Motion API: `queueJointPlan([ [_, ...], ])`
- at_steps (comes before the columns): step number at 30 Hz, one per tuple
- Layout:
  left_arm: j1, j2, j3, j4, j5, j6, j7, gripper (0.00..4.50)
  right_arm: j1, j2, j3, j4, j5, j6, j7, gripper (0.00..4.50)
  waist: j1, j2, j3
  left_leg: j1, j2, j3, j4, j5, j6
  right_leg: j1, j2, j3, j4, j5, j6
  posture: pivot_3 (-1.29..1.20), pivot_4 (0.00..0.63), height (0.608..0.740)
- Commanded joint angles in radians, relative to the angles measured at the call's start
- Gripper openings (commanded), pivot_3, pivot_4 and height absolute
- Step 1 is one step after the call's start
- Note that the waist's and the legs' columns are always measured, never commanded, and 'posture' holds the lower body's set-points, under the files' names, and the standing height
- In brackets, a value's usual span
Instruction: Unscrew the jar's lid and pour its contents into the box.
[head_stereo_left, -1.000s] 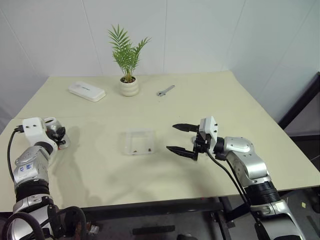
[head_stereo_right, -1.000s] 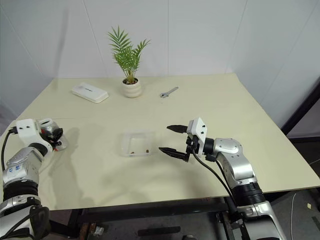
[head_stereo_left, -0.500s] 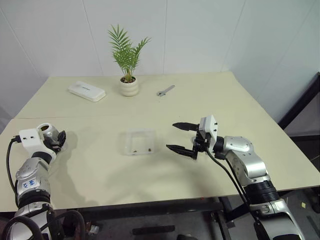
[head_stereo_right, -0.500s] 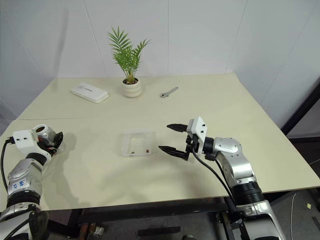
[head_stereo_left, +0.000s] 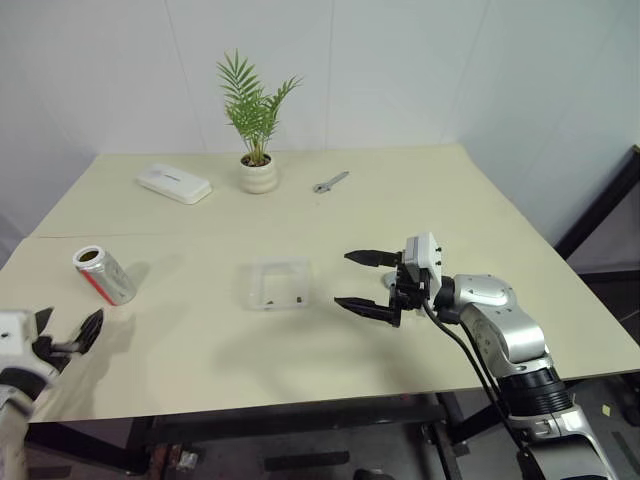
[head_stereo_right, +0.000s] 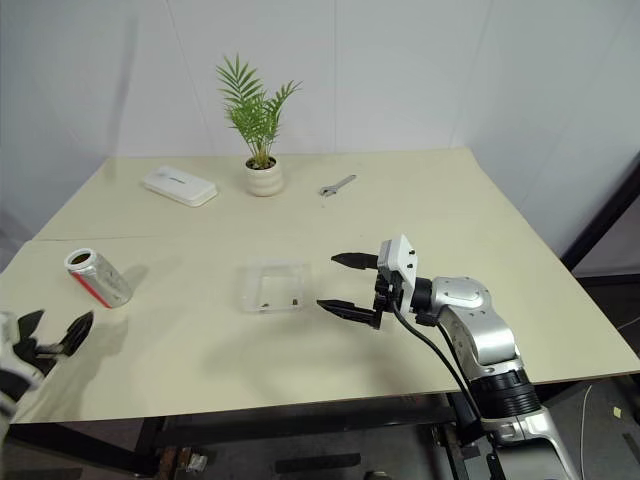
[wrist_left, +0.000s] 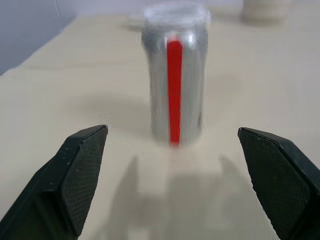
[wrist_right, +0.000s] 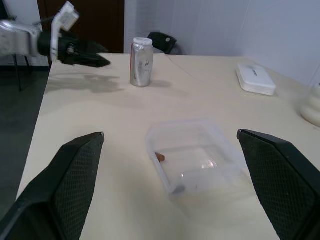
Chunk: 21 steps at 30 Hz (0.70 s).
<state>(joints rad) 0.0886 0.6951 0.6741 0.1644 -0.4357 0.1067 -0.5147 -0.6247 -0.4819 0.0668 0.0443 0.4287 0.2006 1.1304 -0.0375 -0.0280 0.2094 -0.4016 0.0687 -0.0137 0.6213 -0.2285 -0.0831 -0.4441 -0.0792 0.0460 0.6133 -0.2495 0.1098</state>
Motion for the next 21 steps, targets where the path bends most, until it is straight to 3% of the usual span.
queueJointPlan([
  [1,0.098,0.081,-0.01,-0.182,0.042,-0.089,-0.15,4.46,-0.009,-0.045,-0.038,-0.01,0.024,0.008,0.038,4.5,-0.001,0.0,0.0,0.0,0.0,0.001,0.0,0.0,0.0,0.0,0.0,0.0,-0.001,0.0,-0.002,0.0,0.15,0.74],
  [5,0.057,0.113,-0.059,-0.279,-0.007,-0.152,-0.267,4.46,-0.019,-0.091,-0.061,0.039,0.016,-0.006,0.066,4.5,0.01,0.0,0.0,-0.001,0.0,0.001,0.0,0.001,0.0,0.002,0.0,0.0,-0.011,0.005,-0.006,0.0,0.15,0.74],
  [8,0.029,0.153,-0.109,-0.334,-0.055,-0.135,-0.386,4.46,-0.024,-0.113,-0.076,0.07,0.007,-0.026,0.083,4.5,0.001,0.0,0.0,-0.002,0.001,0.003,-0.003,0.001,0.001,0.006,0.0,0.0,-0.025,0.014,-0.005,0.0,0.15,0.74],
  [12,-0.035,0.18,-0.158,-0.337,-0.09,-0.109,-0.464,4.46,-0.016,-0.13,-0.082,0.048,0.014,-0.019,0.091,4.5,-0.021,0.0,0.0,-0.002,0.001,0.011,-0.004,-0.001,0.006,0.005,0.0,0.007,-0.028,0.015,-0.005,0.0,0.15,0.74],
  [18,-0.078,0.167,-0.16,-0.291,-0.076,-0.103,-0.472,4.46,-0.002,-0.136,-0.104,0.06,0.006,-0.04,0.08,4.5,-0.024,0.0,0.0,-0.001,0.001,0.013,-0.007,-0.003,0.009,-0.002,0.002,0.011,-0.018,0.017,0.012,0.0,0.15,0.74],
  [21,-0.065,0.15,-0.146,-0.302,-0.073,-0.103,-0.451,4.46,0.009,-0.13,-0.119,0.051,0.005,-0.032,0.045,4.5,-0.023,0.0,0.0,-0.001,0.001,0.014,-0.007,-0.003,0.009,-0.002,0.002,0.012,-0.02,0.016,0.011,0.0,0.15,0.74],
])
